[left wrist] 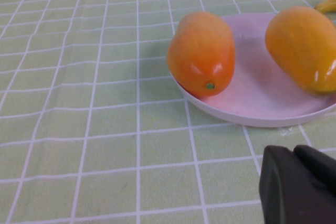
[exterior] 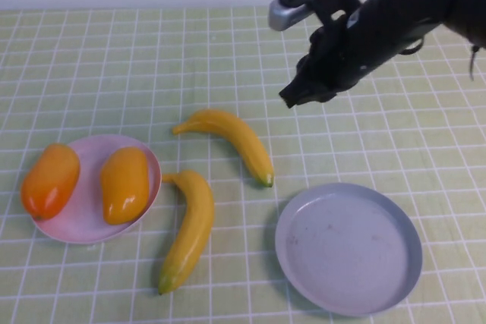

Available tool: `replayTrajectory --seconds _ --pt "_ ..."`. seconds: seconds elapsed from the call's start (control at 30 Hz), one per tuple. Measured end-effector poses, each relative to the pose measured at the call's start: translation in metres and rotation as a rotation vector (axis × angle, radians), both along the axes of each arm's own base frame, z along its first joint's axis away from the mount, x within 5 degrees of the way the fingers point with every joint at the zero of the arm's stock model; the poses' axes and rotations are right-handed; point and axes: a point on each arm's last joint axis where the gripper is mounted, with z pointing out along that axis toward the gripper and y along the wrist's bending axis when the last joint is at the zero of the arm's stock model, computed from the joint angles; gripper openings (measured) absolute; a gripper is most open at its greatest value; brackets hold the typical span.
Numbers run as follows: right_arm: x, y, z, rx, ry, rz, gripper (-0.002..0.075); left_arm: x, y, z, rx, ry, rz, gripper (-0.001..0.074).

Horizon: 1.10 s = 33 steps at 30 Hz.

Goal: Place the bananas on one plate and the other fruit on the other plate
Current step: Put another type of fruit in the right plate

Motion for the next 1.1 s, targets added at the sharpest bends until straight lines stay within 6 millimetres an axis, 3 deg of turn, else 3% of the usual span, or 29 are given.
replayTrajectory --seconds 0.17,0.4,0.5,0.93,1.1 --pt "0.01 0.042 -0.02 -0.082 -0.026 0.185 0.0106 0.0 0.0 0.0 0.0 0.0 0.0 0.0" --pt "0.028 0.069 -0.053 -0.149 -0.071 0.247 0.049 0.0 0.0 0.0 0.002 0.0 0.0 0.0" --pt "0.036 0.075 -0.065 -0.134 -0.112 0.236 0.0578 0.0 0.0 0.0 0.002 0.0 0.0 0.0" --pt "0.058 0.086 -0.12 -0.177 -0.154 0.234 0.0594 0.0 0.0 0.0 0.002 0.0 0.0 0.0" --pt "0.059 0.086 -0.128 -0.183 -0.139 0.236 0.0542 0.0 0.0 0.0 0.002 0.0 0.0 0.0"
